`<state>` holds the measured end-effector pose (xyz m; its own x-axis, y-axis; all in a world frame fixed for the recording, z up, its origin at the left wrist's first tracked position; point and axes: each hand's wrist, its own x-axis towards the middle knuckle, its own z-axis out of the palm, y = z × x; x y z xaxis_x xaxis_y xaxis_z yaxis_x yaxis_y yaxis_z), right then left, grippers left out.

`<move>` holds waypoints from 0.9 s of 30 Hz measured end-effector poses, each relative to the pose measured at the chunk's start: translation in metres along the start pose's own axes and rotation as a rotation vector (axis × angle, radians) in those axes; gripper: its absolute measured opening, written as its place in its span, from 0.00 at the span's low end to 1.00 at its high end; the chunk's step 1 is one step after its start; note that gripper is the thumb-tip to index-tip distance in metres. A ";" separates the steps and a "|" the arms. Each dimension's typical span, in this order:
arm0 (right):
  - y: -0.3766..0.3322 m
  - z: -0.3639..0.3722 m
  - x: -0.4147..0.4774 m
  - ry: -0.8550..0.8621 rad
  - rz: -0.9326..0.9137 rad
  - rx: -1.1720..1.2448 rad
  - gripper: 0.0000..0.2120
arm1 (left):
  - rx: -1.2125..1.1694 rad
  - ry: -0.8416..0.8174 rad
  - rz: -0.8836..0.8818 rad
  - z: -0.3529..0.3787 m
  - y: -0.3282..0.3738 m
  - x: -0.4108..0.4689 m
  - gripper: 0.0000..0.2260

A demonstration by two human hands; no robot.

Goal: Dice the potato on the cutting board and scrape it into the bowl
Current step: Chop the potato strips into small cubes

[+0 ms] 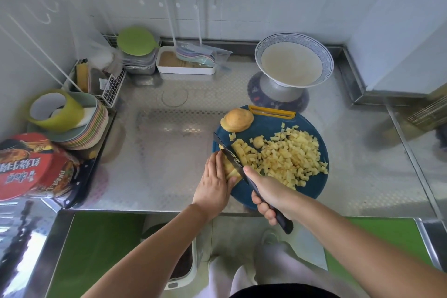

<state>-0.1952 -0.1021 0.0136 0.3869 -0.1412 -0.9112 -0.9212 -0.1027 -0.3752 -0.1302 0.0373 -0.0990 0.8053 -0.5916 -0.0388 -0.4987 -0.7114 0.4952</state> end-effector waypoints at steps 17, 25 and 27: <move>0.005 0.015 0.026 0.084 -0.047 -0.049 0.35 | 0.011 -0.004 -0.009 0.002 -0.001 0.001 0.36; 0.017 0.030 0.049 0.187 -0.097 0.008 0.34 | 0.013 0.014 -0.002 0.002 -0.001 0.000 0.33; 0.019 0.031 0.050 0.189 -0.101 0.035 0.34 | -0.002 -0.008 -0.012 -0.001 0.001 0.000 0.36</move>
<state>-0.1946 -0.0805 -0.0445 0.4748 -0.3143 -0.8221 -0.8771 -0.0920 -0.4714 -0.1306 0.0373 -0.0980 0.8085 -0.5862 -0.0518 -0.4884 -0.7174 0.4968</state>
